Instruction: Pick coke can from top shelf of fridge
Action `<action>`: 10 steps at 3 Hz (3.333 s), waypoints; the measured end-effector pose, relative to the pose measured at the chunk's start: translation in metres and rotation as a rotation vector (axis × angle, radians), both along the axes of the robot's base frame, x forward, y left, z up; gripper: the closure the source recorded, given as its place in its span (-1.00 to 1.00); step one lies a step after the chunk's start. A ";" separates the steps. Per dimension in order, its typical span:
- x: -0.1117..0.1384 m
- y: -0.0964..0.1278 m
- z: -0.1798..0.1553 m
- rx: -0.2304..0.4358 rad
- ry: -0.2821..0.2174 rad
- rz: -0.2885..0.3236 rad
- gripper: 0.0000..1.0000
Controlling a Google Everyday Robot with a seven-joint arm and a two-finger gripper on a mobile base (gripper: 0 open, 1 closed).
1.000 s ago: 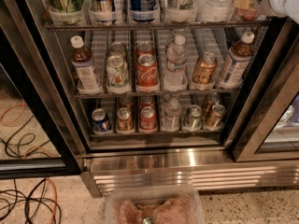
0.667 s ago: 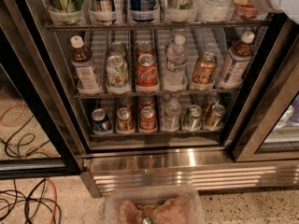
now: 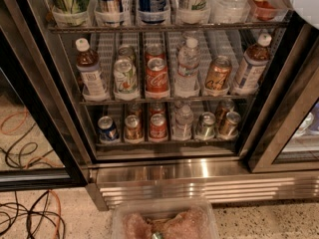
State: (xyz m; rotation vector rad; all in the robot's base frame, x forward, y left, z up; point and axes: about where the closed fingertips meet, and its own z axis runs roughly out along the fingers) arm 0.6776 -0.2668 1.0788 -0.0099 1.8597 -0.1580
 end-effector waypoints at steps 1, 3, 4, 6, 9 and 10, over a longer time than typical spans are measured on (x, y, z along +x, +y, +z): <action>0.009 -0.008 0.000 0.004 -0.011 -0.020 -0.14; 0.026 -0.018 0.006 0.036 -0.039 -0.026 0.26; 0.026 -0.018 0.006 0.036 -0.039 -0.026 0.72; 0.015 -0.018 0.009 0.040 -0.020 -0.016 1.00; -0.006 -0.026 0.019 0.047 0.024 -0.016 1.00; -0.010 -0.027 0.028 0.048 0.016 -0.017 1.00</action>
Offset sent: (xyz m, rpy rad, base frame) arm 0.0348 -0.0235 0.0029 0.0335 -0.0465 -0.0594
